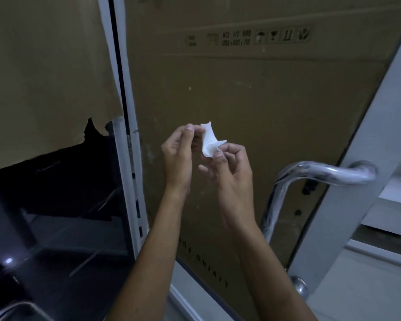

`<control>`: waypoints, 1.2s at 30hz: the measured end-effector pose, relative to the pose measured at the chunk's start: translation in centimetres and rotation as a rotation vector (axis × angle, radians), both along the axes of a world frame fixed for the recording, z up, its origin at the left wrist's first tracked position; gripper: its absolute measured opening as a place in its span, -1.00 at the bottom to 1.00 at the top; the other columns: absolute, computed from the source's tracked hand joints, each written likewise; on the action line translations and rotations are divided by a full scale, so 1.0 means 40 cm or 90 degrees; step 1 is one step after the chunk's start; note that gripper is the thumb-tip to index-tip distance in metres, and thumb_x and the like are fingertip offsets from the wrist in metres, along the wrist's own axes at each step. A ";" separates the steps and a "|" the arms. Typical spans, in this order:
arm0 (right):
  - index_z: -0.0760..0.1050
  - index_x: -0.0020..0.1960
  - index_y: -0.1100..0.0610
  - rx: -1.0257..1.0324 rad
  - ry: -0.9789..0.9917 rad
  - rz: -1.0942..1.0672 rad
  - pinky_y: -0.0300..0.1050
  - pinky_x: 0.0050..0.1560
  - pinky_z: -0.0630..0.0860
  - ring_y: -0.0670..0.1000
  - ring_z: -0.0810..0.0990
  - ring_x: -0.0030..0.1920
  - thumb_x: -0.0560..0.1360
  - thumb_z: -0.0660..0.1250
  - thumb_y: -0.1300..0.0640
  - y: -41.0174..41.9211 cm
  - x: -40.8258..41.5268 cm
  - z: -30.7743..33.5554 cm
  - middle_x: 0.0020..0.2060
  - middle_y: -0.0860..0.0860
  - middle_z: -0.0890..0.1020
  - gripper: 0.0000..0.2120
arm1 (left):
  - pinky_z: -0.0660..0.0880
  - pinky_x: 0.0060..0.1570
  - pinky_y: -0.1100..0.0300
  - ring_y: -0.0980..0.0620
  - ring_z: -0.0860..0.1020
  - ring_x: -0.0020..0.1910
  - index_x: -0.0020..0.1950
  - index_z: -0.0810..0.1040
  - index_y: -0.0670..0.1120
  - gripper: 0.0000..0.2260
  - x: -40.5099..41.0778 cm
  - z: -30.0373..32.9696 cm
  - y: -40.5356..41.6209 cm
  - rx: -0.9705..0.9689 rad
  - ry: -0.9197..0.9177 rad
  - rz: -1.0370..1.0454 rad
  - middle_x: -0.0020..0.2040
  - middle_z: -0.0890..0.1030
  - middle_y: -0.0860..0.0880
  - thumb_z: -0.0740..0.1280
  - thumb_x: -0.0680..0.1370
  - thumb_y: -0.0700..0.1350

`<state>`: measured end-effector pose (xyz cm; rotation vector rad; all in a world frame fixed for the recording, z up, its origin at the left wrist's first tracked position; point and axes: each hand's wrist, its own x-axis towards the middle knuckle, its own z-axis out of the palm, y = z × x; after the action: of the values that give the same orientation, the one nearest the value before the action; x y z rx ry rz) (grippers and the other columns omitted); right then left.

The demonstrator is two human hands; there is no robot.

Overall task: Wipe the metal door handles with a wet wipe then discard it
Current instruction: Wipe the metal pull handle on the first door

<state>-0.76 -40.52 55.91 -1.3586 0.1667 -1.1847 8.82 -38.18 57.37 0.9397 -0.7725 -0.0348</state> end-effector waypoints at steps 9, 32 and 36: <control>0.44 0.06 0.12 -0.073 -0.016 -0.052 -0.16 0.03 0.59 -0.05 0.64 0.09 0.62 0.26 0.15 -0.022 -0.074 0.039 0.07 -0.05 0.66 -0.94 | 0.42 0.21 0.29 0.08 0.49 0.30 0.25 0.57 -0.14 -0.71 0.020 0.005 0.065 0.137 -0.339 -0.129 0.26 0.58 0.01 0.17 0.62 -0.09; 0.55 0.11 -0.01 -0.290 0.211 -0.465 -0.29 0.00 0.57 -0.19 0.59 0.00 0.54 0.33 0.18 -0.048 -0.416 0.077 0.02 -0.08 0.57 -0.82 | 0.45 0.17 0.30 0.15 0.52 0.24 0.08 0.63 -0.08 -0.79 -0.221 0.017 -0.003 0.111 -0.346 -0.204 0.18 0.60 0.07 0.21 0.60 -0.11; 0.59 0.06 0.04 -0.305 0.212 -0.574 -0.46 -0.03 0.49 -0.24 0.56 0.00 0.55 0.32 0.20 -0.098 -0.476 0.066 -0.01 -0.03 0.55 -0.87 | 0.45 0.23 0.19 0.16 0.49 0.27 0.14 0.60 0.02 -0.78 -0.247 -0.009 -0.032 0.129 -0.343 -0.155 0.19 0.57 0.14 0.21 0.59 -0.11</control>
<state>-19.81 -44.43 58.54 -1.9923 0.8442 -1.7970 -1.07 -39.45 57.02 1.0551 -1.4020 -0.0750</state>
